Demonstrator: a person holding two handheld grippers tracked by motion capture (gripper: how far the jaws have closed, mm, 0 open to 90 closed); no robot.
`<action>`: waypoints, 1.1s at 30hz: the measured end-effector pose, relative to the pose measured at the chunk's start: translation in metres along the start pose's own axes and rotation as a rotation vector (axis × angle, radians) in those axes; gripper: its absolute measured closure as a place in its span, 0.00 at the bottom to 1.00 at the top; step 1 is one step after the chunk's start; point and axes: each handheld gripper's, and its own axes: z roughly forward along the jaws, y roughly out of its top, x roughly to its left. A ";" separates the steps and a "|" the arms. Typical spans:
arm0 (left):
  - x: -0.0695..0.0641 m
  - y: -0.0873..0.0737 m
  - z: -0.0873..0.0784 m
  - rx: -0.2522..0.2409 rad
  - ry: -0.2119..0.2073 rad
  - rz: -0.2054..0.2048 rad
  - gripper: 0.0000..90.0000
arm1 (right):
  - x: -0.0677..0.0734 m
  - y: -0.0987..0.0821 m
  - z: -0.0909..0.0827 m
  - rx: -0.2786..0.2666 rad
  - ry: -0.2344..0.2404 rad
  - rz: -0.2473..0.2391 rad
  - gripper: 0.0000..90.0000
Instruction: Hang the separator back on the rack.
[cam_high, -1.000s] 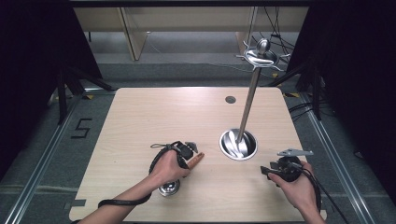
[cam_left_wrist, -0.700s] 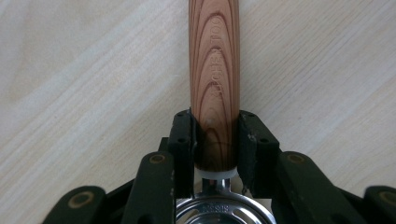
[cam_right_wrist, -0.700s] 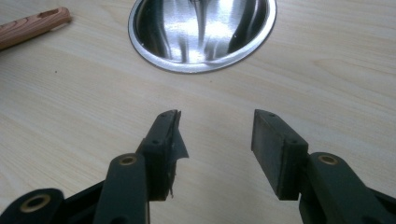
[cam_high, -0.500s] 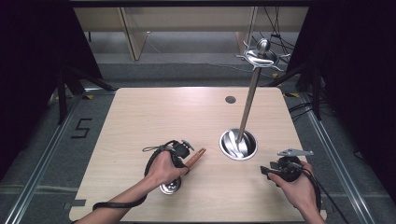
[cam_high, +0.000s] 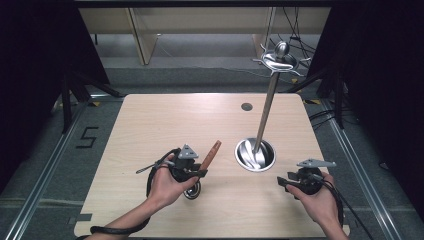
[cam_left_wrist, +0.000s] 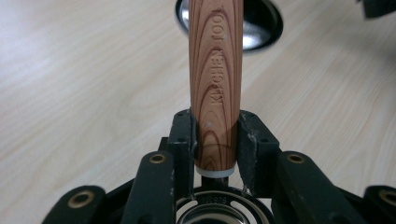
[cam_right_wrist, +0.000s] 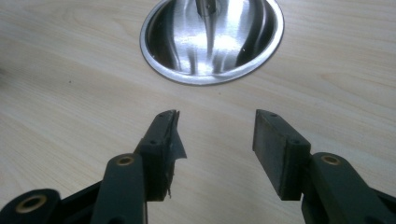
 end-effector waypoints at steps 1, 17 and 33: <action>0.000 0.001 -0.001 -0.022 -0.004 0.009 0.76 | 0.000 0.000 0.000 -0.012 0.005 -0.007 0.56; -0.018 0.013 -0.013 -0.223 0.023 0.054 0.76 | 0.023 0.012 -0.005 -0.254 0.179 -0.005 0.58; -0.044 0.034 -0.009 -0.286 0.019 0.086 0.76 | 0.089 0.063 -0.022 -0.463 0.299 -0.083 0.65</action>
